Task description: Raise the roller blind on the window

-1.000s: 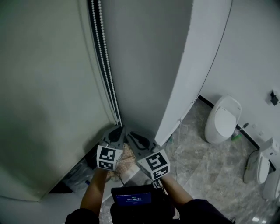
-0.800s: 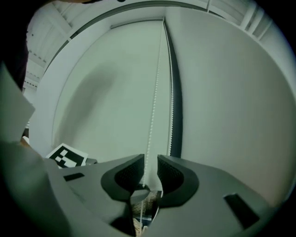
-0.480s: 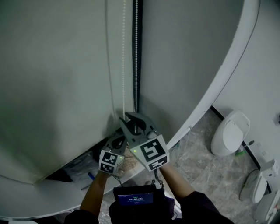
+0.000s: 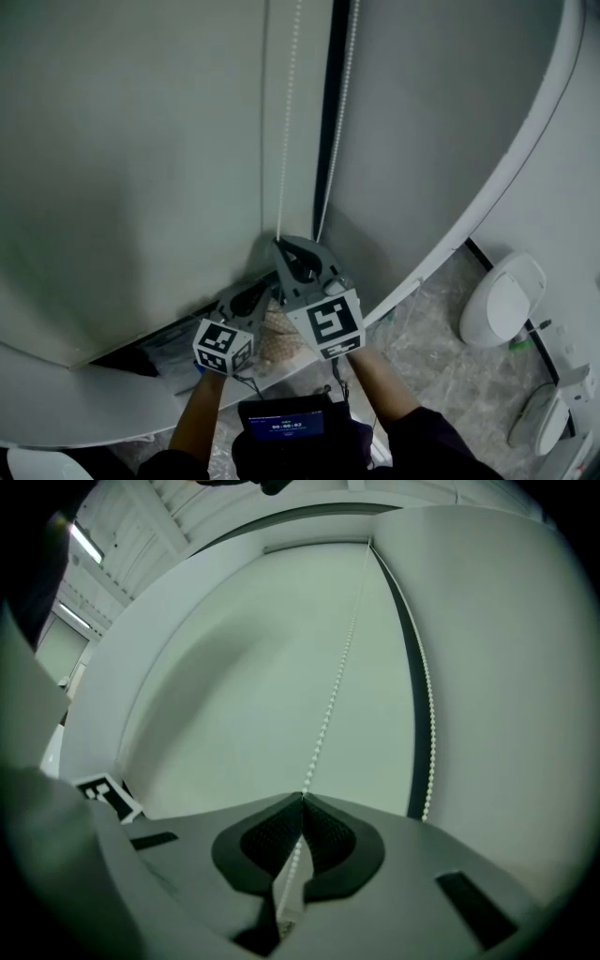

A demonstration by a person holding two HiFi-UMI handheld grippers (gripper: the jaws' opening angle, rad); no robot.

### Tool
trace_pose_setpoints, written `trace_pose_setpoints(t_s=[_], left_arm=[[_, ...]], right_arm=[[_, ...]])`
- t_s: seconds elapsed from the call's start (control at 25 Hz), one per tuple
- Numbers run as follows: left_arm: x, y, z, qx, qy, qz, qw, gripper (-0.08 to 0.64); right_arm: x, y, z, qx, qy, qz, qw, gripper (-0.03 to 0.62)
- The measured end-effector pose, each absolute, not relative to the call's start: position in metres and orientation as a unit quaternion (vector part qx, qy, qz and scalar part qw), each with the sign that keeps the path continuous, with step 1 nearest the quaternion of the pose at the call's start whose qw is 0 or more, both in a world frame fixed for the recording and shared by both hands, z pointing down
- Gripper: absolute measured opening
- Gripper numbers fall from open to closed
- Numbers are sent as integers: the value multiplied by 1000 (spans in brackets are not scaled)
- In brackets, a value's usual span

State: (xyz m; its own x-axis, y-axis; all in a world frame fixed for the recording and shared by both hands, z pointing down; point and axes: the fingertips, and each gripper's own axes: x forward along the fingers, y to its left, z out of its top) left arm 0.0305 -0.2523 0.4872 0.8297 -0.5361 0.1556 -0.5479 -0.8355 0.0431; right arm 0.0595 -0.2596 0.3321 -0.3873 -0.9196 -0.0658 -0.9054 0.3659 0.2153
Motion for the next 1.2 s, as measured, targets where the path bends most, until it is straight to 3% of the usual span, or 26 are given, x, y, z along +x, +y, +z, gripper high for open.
trace_pose_setpoints(t_s=[0.2, 0.4, 0.6, 0.8, 0.92, 1.12, 1.2], left_arm=[[18, -248, 396, 955, -296, -21, 19, 12], [19, -237, 339, 953, -301, -22, -34, 12], [12, -234, 338, 937, -341, 15, -78, 11], [5, -233, 369, 925, -372, 24, -74, 10], [2, -232, 397, 924, -378, 44, -41, 9], [-5, -227, 467, 911, -400, 102, 9, 9], [-3, -223, 488, 907, -403, 119, 23, 9]], right_arm=[[42, -261, 373, 517, -850, -76, 67, 9], [3, -249, 434, 467, -877, -39, 104, 9], [-21, -227, 482, 437, -893, 10, 102, 9], [-22, -205, 523, 392, -908, 74, 130, 12], [1, -199, 514, 388, -909, 121, 98, 12], [35, -211, 418, 380, -921, 87, -4, 16], [35, -210, 375, 359, -931, 60, -36, 64]])
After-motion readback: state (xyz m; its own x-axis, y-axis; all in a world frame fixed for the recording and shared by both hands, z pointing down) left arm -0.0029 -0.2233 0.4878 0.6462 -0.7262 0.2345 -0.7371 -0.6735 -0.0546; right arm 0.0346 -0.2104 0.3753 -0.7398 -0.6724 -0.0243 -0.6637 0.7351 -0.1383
